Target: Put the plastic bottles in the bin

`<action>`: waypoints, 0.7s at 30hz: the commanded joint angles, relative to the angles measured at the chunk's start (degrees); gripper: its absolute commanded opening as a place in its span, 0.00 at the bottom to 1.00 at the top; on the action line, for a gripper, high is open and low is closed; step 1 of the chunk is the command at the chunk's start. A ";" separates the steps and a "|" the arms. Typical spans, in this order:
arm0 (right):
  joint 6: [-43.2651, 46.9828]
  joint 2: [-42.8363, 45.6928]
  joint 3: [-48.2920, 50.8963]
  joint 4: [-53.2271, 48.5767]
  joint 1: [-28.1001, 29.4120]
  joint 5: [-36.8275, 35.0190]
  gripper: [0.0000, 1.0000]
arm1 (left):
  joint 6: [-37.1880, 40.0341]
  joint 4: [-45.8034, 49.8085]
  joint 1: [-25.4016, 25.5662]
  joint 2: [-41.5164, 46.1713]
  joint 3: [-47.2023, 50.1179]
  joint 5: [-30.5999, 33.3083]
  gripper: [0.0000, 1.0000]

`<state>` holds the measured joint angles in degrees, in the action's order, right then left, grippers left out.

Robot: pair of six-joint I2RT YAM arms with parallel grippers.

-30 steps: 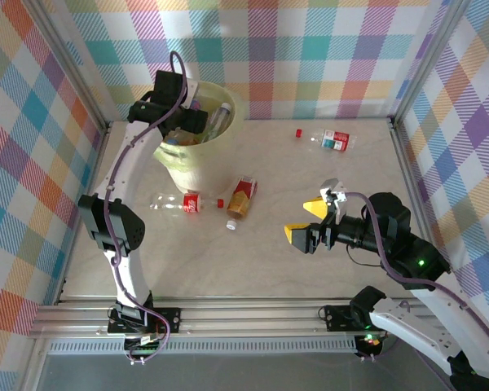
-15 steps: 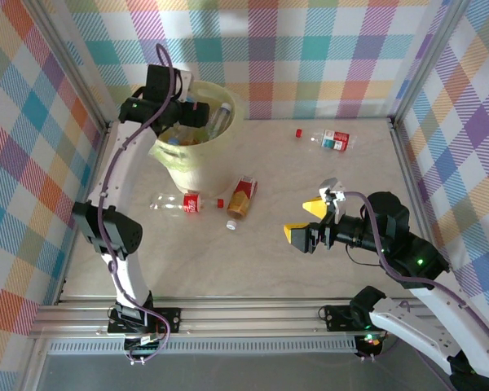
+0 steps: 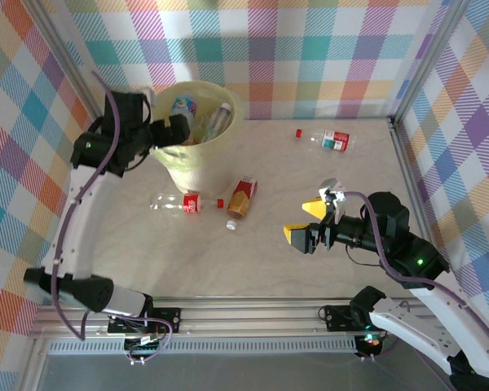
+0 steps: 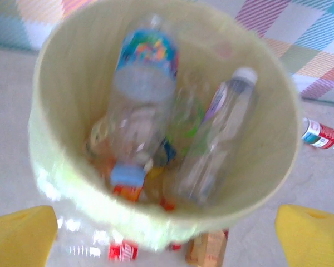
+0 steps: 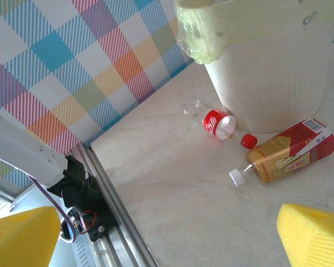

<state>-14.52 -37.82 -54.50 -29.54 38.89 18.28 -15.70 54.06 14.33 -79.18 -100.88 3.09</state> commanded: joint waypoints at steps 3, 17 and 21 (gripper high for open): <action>-1.12 -0.25 -0.83 2.18 -0.15 1.68 1.00 | -11.65 -0.50 -0.58 9.42 16.67 1.74 1.00; -2.00 0.49 1.82 3.69 -0.14 1.89 1.00 | -32.63 -14.43 -0.70 20.65 46.73 -1.92 1.00; -2.35 0.82 2.29 3.65 -0.20 1.76 1.00 | -38.84 -19.78 -1.29 20.23 51.01 -2.77 1.00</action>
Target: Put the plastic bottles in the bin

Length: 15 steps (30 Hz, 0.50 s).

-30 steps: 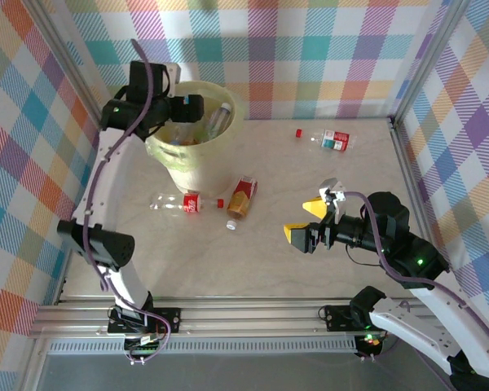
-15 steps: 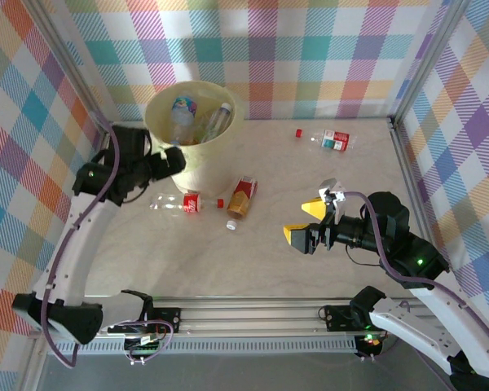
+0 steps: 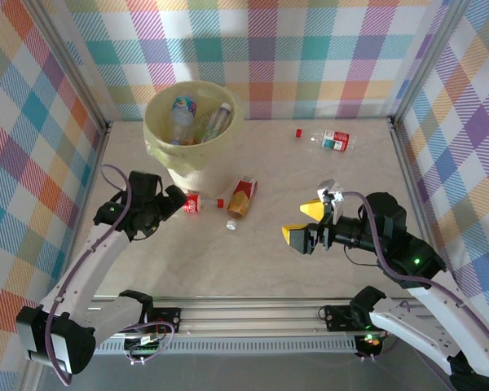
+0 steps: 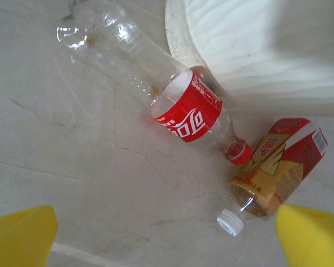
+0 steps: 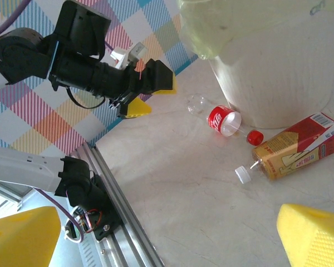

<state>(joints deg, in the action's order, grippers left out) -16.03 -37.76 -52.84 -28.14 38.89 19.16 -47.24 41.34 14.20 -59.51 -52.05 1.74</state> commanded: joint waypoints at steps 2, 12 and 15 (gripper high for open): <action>-0.84 0.93 0.87 2.29 -0.16 0.81 1.00 | -9.93 -10.01 -1.58 -0.03 4.25 -2.62 0.99; -0.85 0.67 1.41 2.43 -0.17 0.88 1.00 | -16.07 -23.33 -4.62 -6.14 10.95 -8.80 0.93; -0.77 0.32 1.42 2.56 -0.14 0.88 1.00 | -17.24 -27.95 -5.74 -7.87 12.63 -10.22 0.93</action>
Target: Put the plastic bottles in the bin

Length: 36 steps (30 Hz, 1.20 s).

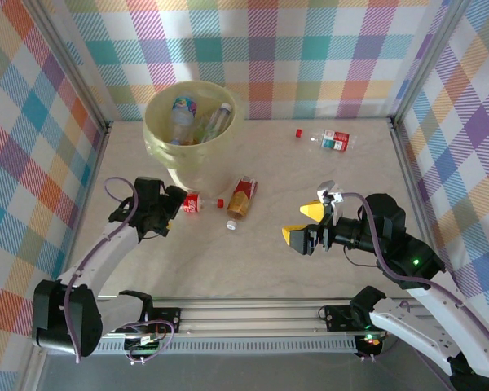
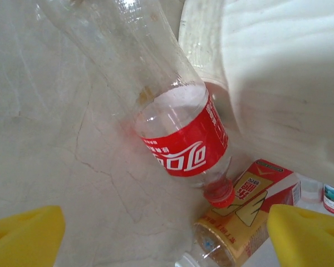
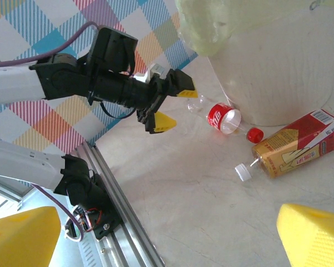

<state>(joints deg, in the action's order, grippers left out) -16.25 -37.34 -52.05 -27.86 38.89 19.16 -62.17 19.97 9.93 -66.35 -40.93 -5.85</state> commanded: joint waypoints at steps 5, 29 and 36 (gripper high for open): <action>-0.47 -0.65 0.71 2.62 -0.16 0.80 1.00 | -2.49 -11.25 -3.51 -5.03 2.49 -5.57 0.90; 0.18 -1.28 0.74 0.96 -0.21 -0.27 1.00 | -1.25 -21.63 -8.87 -24.01 1.11 -12.44 0.79; 0.13 -1.50 0.80 1.05 -0.19 -0.26 1.00 | 1.55 -18.27 -9.32 -22.14 0.77 -10.34 0.72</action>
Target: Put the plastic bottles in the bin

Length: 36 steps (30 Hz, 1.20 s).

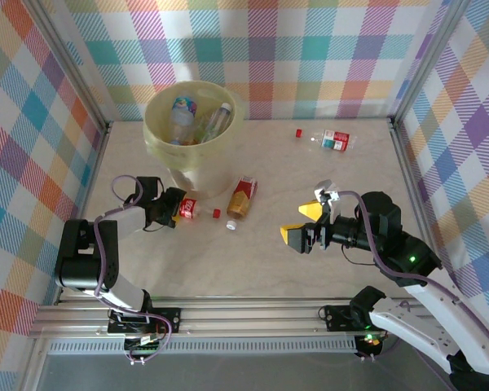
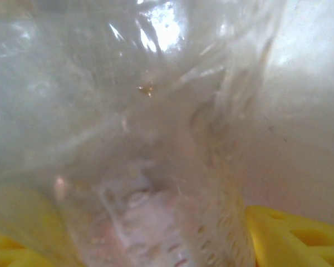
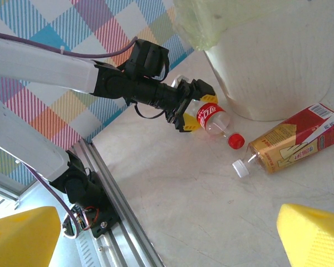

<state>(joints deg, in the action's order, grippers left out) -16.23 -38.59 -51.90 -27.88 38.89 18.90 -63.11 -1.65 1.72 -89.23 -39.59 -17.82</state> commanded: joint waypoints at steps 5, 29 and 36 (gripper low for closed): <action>0.06 -0.19 0.62 0.96 -0.15 0.01 1.00 | 4.68 5.30 -2.55 2.29 -0.97 0.77 0.63; 1.11 0.20 -0.99 1.07 -0.16 1.54 1.00 | 27.86 45.88 -7.34 35.24 -14.21 7.58 0.52; 1.60 0.62 -1.79 0.50 -0.16 1.10 1.00 | 32.86 47.88 -7.34 34.41 -27.63 7.19 0.52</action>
<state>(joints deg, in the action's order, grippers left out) -15.59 -38.74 -51.68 -28.12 38.89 19.16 -34.37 43.77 -4.82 -54.46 -62.19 -11.22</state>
